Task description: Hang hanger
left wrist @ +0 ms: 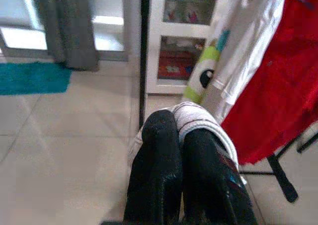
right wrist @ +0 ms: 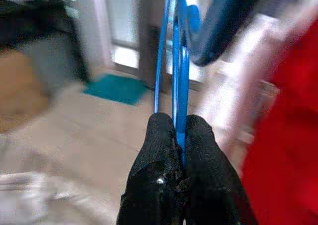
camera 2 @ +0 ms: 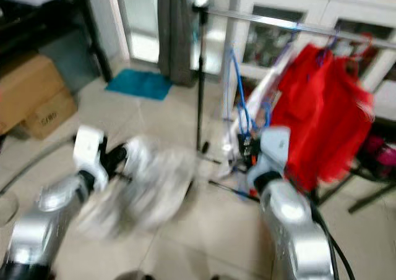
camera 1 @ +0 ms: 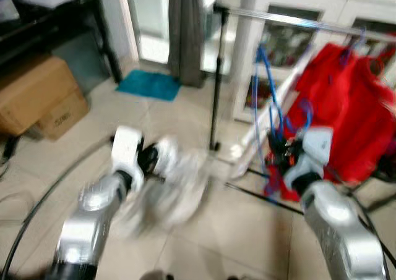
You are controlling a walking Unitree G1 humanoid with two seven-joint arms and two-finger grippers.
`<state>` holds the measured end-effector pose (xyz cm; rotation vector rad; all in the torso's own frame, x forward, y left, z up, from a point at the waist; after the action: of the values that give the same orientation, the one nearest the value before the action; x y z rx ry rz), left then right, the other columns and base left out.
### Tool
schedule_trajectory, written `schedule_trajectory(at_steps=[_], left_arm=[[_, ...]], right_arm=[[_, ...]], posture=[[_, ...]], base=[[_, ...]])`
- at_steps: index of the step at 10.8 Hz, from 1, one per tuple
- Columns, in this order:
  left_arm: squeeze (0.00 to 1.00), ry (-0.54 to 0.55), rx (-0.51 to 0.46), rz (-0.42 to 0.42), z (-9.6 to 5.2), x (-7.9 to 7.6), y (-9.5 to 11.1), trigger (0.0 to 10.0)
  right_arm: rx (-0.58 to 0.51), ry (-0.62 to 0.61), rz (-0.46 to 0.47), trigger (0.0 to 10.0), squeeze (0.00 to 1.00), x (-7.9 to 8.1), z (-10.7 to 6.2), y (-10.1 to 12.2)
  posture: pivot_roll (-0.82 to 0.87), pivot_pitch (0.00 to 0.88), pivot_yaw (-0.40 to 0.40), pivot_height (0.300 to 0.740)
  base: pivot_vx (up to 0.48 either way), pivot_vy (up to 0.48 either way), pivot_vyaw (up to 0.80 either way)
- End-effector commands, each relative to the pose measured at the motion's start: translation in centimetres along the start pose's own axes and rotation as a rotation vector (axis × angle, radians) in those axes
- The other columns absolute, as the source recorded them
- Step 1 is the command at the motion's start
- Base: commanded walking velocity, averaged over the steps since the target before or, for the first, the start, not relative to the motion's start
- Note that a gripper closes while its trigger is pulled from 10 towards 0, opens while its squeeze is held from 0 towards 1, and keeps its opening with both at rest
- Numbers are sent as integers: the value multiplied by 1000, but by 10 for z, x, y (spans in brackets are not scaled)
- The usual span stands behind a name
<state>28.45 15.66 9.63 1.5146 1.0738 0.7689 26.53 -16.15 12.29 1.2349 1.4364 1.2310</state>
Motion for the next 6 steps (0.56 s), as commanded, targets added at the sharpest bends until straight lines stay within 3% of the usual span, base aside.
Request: schedule_trajectory(at_steps=[1,2,3,6], left_arm=[[0,-13,-79,46,3,-10,21,10000],[0,-9,-69,93,0,-15,17,10000],[0,-22,-51,128,-1,-19,14,10000],[0,9,-48,115,1,-18,13,10000]], right_arm=[[9,-56,-48,10000,0,-9,-2,0],[39,-172,-46,10000,0,-26,-5,-4],[52,-212,22,10000,0,-32,-5,-6],[37,-219,47,10000,0,-28,2,0]], posture=[[-48,0,-10,740],[-40,0,-23,740],[-36,0,-26,740],[-60,0,-31,740]], base=[[0,0,-800],[0,0,-800],[0,0,-800],[0,0,-800]])
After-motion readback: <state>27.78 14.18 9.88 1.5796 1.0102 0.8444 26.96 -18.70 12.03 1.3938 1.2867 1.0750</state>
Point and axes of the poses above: a point about 5 cm out from each wrist's last joint towards the gripper, its own z axis pointing out of the wrist towards the gripper, its own y axis along the axis of the wrist's last joint, x = y × z, the point moved 2 cm from there along z, pointing out of the wrist towards the gripper, and after that the axes turned 1 degree about -z, right-handed, at the moved point
